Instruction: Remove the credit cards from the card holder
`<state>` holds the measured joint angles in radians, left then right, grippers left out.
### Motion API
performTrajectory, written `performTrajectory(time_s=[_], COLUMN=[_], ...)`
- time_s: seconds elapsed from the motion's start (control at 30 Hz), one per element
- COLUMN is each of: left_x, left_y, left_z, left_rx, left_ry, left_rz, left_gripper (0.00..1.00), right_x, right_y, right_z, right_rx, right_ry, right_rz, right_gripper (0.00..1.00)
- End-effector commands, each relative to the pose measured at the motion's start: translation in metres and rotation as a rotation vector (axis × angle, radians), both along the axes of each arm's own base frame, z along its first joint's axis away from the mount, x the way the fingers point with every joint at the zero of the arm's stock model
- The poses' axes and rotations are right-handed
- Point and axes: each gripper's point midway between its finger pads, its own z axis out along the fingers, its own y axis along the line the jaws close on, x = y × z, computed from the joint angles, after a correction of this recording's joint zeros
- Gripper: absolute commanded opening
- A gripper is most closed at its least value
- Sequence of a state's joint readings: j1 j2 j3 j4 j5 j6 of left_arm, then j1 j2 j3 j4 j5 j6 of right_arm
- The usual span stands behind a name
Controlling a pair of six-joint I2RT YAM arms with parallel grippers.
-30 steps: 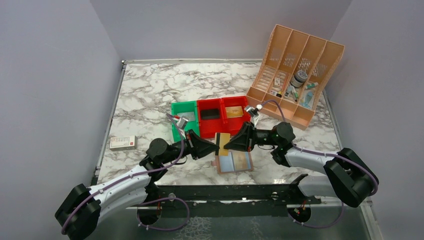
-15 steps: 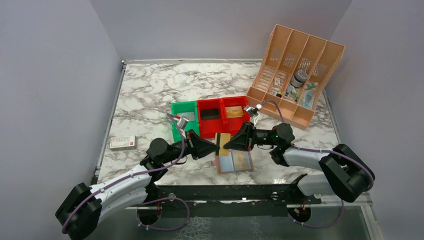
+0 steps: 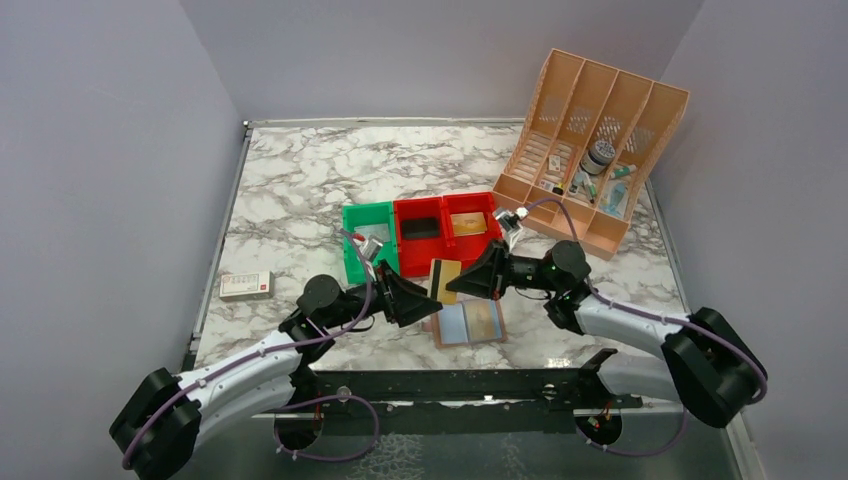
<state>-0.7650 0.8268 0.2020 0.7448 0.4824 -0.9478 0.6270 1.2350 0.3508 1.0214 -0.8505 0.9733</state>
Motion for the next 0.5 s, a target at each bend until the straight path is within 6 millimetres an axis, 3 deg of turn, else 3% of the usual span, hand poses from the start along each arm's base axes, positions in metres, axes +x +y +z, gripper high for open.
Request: performTrajectory(time_s=[0.0, 0.1, 0.27, 0.37, 0.47], left_x=[0.006, 0.012, 0.02, 0.021, 0.022], left_y=[0.009, 0.019, 0.036, 0.043, 0.047], left_z=[-0.025, -0.038, -0.062, -0.065, -0.067], left_rx=[0.097, 0.137, 0.26, 0.329, 0.373], left_ry=[0.041, 0.072, 0.121, 0.11, 0.104], left_rz=[0.068, 0.138, 0.239, 0.26, 0.27], left_gripper=[0.81, 0.99, 0.99, 0.99, 0.99], right_x=[0.033, 0.046, 0.088, 0.116, 0.135], right_y=[-0.003, -0.011, -0.042, -0.067, -0.079], right_z=[-0.017, -0.022, -0.038, -0.047, -0.053], right_rx=[-0.175, -0.257, -0.439, -0.591, -0.683], right_ry=[-0.122, -0.183, -0.212, -0.26, -0.318], right_rz=[-0.169, -0.243, -0.516, -0.676, -0.751], right_gripper=[0.01, 0.01, 0.01, 0.01, 0.01])
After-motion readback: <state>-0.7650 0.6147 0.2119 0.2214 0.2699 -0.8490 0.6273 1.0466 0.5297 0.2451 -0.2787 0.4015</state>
